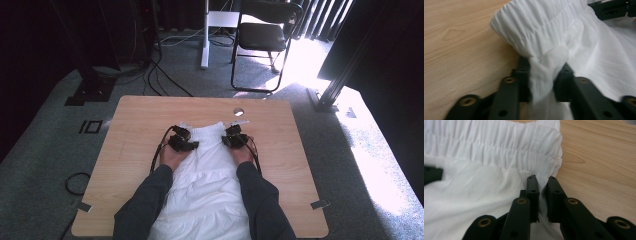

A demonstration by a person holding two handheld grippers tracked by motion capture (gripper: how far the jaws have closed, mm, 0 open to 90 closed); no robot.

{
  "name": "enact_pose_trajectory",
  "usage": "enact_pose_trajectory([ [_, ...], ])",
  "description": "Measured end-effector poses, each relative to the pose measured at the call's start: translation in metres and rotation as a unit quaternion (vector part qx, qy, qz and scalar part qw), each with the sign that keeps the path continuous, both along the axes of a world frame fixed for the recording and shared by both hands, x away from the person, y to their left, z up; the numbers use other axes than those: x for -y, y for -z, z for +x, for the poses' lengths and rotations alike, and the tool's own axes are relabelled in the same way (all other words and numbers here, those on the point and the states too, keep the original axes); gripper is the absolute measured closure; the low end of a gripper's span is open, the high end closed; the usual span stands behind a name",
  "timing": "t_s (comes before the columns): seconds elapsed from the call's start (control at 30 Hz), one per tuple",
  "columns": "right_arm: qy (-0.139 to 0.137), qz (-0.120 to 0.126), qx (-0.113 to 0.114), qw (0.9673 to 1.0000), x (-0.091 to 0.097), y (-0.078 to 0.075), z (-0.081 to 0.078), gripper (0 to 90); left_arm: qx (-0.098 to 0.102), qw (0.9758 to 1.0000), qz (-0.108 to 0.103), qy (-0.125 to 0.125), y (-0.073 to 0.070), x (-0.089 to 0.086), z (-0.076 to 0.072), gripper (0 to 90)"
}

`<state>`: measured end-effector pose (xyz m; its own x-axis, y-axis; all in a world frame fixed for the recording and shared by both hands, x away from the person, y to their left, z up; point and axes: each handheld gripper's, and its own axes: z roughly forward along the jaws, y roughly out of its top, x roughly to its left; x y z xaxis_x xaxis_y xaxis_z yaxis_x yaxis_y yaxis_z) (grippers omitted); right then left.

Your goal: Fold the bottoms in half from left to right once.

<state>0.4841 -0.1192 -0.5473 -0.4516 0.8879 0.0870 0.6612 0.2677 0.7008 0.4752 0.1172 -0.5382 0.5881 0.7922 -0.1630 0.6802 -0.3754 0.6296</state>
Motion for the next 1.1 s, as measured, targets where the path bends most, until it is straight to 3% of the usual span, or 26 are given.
enact_pose_trajectory([
  [0.07,0.002,0.017,-0.003,0.9999,0.003,-0.001,-0.001,84.6,-0.002,1.0000,0.000,0.005,-0.006,-0.003,0.003,78.0],
  [0.17,-0.003,0.035,0.004,0.9994,0.008,-0.010,-0.001,84.6,0.013,0.9998,0.003,0.014,-0.018,-0.005,0.005,79.4],
  [0.2,-0.014,0.037,0.018,0.9990,0.010,-0.022,0.000,84.7,0.029,0.9994,0.002,0.016,-0.032,-0.008,0.007,79.5],
  [0.23,-0.014,0.037,0.018,0.9990,0.010,-0.022,0.000,84.7,0.029,0.9994,0.002,0.016,-0.032,-0.008,0.007,79.6],
  [0.27,-0.025,0.040,0.040,0.9981,0.012,-0.040,0.000,84.7,0.055,0.9983,-0.008,0.014,-0.049,-0.011,0.010,79.6],
  [0.3,-0.027,0.042,0.049,0.9975,0.012,-0.048,0.000,84.7,0.055,0.9983,-0.008,0.014,-0.049,-0.011,0.010,79.7],
  [0.33,-0.031,0.047,0.063,0.9964,0.014,-0.061,0.000,84.7,0.086,0.9960,-0.022,0.011,-0.070,-0.014,0.011,79.7],
  [0.37,-0.035,0.049,0.076,0.9953,0.015,-0.072,0.001,84.6,0.086,0.9960,-0.022,0.011,-0.070,-0.014,0.011,79.6],
  [0.4,-0.038,0.050,0.088,0.9941,0.016,-0.082,0.002,84.6,0.106,0.9939,-0.029,0.011,-0.087,-0.015,0.013,79.6],
  [0.43,-0.038,0.050,0.088,0.9941,0.016,-0.082,0.002,84.6,0.106,0.9939,-0.029,0.011,-0.087,-0.015,0.013,79.6],
  [0.47,-0.035,0.061,0.109,0.9915,0.019,-0.105,0.004,84.6,0.129,0.9907,-0.041,0.013,-0.109,-0.015,0.015,79.6],
  [0.5,-0.035,0.068,0.119,0.9899,0.020,-0.113,0.004,84.6,0.129,0.9907,-0.041,0.013,-0.109,-0.015,0.015,79.6],
  [0.53,-0.031,0.084,0.142,0.9859,0.022,-0.130,0.004,84.6,0.156,0.9860,-0.057,0.011,-0.135,-0.016,0.016,79.6],
  [0.57,-0.031,0.084,0.142,0.9859,0.022,-0.130,0.004,84.6,0.156,0.9860,-0.057,0.011,-0.135,-0.016,0.016,79.6],
  [0.6,-0.027,0.094,0.166,0.9812,0.024,-0.148,0.003,84.6,0.176,0.9824,-0.062,0.017,-0.154,-0.015,0.014,79.5],
  [0.63,-0.027,0.094,0.166,0.9812,0.024,-0.148,0.003,84.6,0.176,0.9824,-0.062,0.017,-0.154,-0.015,0.014,79.4],
  [0.67,-0.028,0.098,0.181,0.9783,0.025,-0.162,0.000,84.6,0.186,0.9807,-0.056,0.024,-0.168,-0.015,0.011,79.3],
  [0.77,-0.038,0.097,0.183,0.9776,0.026,-0.168,-0.004,84.5,0.181,0.9814,-0.056,0.031,-0.172,-0.018,0.008,78.8],
  [0.9,-0.065,0.080,0.182,0.9778,0.029,-0.160,-0.022,84.5,0.169,0.9829,-0.048,0.054,-0.165,-0.021,-0.005,78.5],
  [0.93,-0.071,0.085,0.178,0.9777,0.031,-0.156,-0.028,84.6,0.169,0.9818,-0.059,0.064,-0.159,-0.022,-0.016,78.4],
  [0.97,-0.071,0.085,0.178,0.9777,0.031,-0.156,-0.028,84.6,0.169,0.9818,-0.059,0.064,-0.159,-0.022,-0.016,78.4],
  [1.0,-0.082,0.096,0.172,0.9769,0.035,-0.150,-0.042,84.7,0.168,0.9810,-0.060,0.076,-0.154,-0.023,-0.030,78.4],
  [1.03,-0.082,0.096,0.172,0.9769,0.035,-0.150,-0.042,84.7,0.168,0.9810,-0.060,0.076,-0.154,-0.023,-0.030,78.4],
  [1.07,-0.096,0.108,0.164,0.9758,0.040,-0.144,-0.059,84.7,0.172,0.9792,-0.061,0.088,-0.148,-0.024,-0.049,78.4],
  [1.1,-0.096,0.108,0.164,0.9758,0.040,-0.144,-0.059,84.7,0.172,0.9792,-0.061,0.088,-0.148,-0.024,-0.049,78.4],
])
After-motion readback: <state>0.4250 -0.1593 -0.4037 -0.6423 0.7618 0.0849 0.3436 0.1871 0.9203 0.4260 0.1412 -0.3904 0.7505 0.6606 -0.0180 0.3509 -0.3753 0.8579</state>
